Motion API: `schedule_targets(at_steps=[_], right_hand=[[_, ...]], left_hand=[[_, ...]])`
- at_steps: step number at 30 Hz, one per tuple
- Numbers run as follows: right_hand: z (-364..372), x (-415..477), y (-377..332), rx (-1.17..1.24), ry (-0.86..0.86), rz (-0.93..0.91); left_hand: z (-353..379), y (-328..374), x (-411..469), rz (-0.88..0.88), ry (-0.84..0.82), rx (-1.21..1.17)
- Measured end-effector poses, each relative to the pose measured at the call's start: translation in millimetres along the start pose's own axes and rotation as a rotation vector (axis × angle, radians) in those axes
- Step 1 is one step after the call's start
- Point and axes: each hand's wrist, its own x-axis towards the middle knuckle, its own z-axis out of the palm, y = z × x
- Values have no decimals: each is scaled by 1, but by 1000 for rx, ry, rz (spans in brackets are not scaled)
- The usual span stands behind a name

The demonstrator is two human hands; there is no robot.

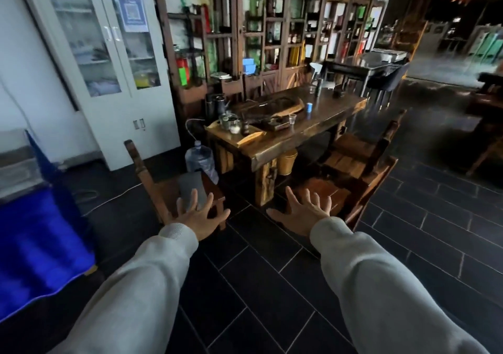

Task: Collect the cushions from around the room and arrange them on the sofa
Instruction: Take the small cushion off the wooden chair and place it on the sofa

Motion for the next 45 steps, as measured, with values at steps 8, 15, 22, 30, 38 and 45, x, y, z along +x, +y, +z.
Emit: schedule_targets(at_steps=[8,15,22,30,38,45], right_hand=[[-52,225,-54,-71,-101,-147],[-58,396,-154,-187,-144,-283],[-44,570,-265,-313,-247,-325],[-13,728,-367,-403,-329,-434],[62,875,-432,-538,-452,-583],[179,973,-468,-728,-597,-742]], left_hand=[[-43,3,135,-187,-5,-178],[-53,-44,291,-356,-34,-400],[-68,-98,465,-461,-103,-529],[-67,-155,592,-605,-94,-665],[11,-188,676,-855,-85,-788],[136,-161,728,-1128,8,-1090]])
